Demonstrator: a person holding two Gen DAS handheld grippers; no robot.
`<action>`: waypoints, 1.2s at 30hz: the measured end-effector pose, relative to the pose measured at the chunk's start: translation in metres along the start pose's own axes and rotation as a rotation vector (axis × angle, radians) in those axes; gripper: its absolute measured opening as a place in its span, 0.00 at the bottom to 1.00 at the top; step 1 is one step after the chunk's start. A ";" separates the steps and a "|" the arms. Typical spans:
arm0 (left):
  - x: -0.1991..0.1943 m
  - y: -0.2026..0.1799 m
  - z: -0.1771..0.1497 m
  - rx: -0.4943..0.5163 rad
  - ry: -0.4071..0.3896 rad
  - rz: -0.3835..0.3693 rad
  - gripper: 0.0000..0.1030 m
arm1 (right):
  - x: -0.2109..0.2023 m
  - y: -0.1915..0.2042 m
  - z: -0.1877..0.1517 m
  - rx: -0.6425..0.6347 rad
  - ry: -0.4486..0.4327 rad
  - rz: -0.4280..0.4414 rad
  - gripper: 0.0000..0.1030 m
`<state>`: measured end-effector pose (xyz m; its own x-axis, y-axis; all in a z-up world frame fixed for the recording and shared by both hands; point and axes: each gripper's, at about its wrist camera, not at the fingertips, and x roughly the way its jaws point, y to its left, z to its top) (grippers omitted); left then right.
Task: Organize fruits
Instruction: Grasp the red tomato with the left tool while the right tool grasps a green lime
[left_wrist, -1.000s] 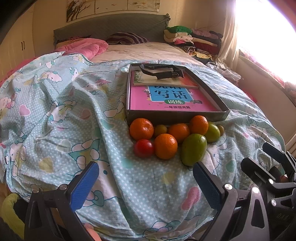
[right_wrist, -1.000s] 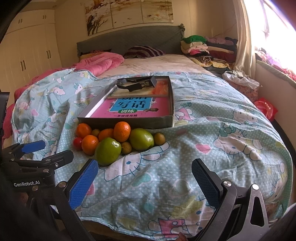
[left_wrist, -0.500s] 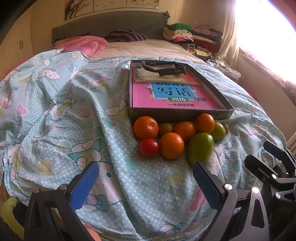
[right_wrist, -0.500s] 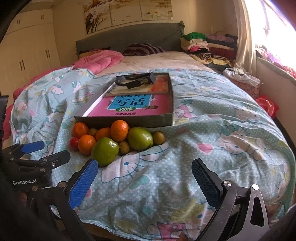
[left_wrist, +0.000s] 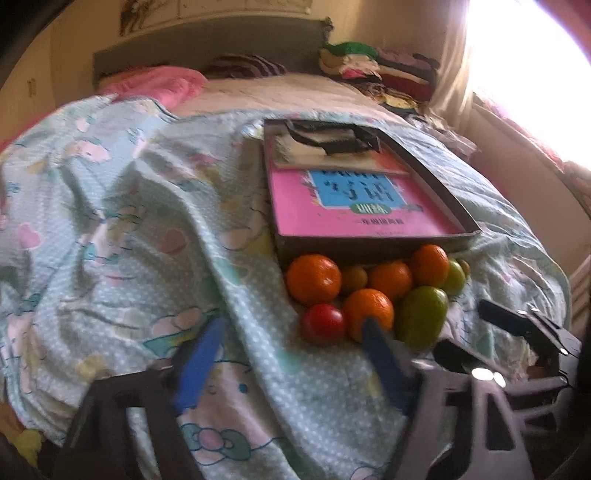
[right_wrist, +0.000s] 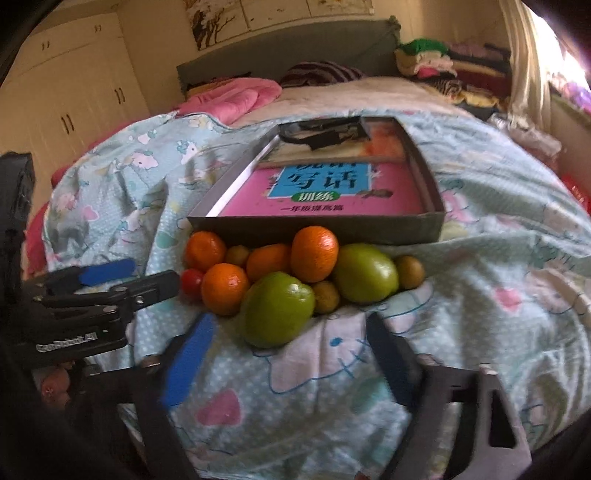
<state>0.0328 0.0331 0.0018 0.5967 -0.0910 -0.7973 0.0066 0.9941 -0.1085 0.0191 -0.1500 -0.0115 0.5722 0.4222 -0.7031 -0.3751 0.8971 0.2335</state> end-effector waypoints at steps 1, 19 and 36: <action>0.002 0.000 0.000 -0.003 0.009 -0.010 0.59 | 0.004 0.000 0.001 0.003 0.015 0.008 0.67; 0.024 -0.008 0.002 0.112 0.071 -0.136 0.26 | 0.032 0.002 0.002 -0.005 0.026 0.065 0.46; 0.015 -0.015 0.003 0.258 0.069 -0.193 0.23 | 0.026 -0.001 -0.001 -0.026 0.024 0.097 0.46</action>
<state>0.0437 0.0172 -0.0068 0.5087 -0.2738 -0.8163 0.3227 0.9396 -0.1141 0.0341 -0.1398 -0.0308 0.5147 0.5037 -0.6938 -0.4470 0.8482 0.2842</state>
